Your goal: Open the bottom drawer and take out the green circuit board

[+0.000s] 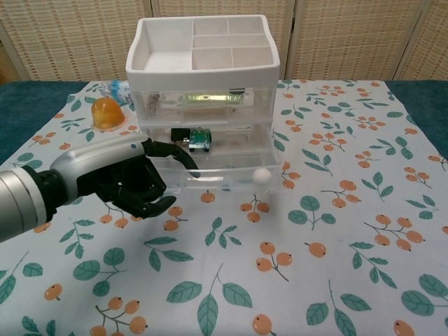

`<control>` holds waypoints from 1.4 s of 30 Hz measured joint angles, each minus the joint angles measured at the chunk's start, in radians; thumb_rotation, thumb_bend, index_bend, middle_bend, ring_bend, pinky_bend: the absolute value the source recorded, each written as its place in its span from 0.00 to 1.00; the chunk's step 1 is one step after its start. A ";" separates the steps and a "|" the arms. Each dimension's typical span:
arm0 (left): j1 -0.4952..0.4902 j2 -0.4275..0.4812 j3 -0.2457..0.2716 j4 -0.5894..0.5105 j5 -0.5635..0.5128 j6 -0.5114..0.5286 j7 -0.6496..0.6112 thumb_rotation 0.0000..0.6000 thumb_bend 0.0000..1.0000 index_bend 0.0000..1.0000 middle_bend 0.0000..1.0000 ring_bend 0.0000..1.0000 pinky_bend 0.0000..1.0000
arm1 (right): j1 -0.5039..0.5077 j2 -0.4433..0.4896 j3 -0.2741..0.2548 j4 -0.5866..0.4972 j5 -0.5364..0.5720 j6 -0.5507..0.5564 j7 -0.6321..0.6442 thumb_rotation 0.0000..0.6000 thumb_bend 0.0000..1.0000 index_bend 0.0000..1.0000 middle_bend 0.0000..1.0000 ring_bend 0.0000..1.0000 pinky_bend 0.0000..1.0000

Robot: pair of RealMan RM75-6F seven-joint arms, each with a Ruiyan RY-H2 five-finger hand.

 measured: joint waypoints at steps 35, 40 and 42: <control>0.026 0.002 0.032 -0.031 0.024 0.010 0.024 1.00 0.45 0.31 0.91 0.98 1.00 | -0.001 0.001 -0.001 -0.003 -0.001 0.000 -0.004 1.00 0.29 0.14 0.22 0.13 0.21; 0.032 0.004 0.032 -0.035 0.033 0.019 0.019 1.00 0.45 0.18 0.90 0.98 1.00 | -0.002 0.002 -0.001 -0.004 -0.001 0.001 -0.004 1.00 0.29 0.14 0.22 0.13 0.21; 0.034 0.007 0.034 -0.038 0.039 0.022 0.018 1.00 0.45 0.16 0.90 0.98 1.00 | -0.001 0.002 0.000 -0.004 0.000 0.000 -0.004 1.00 0.29 0.14 0.22 0.13 0.21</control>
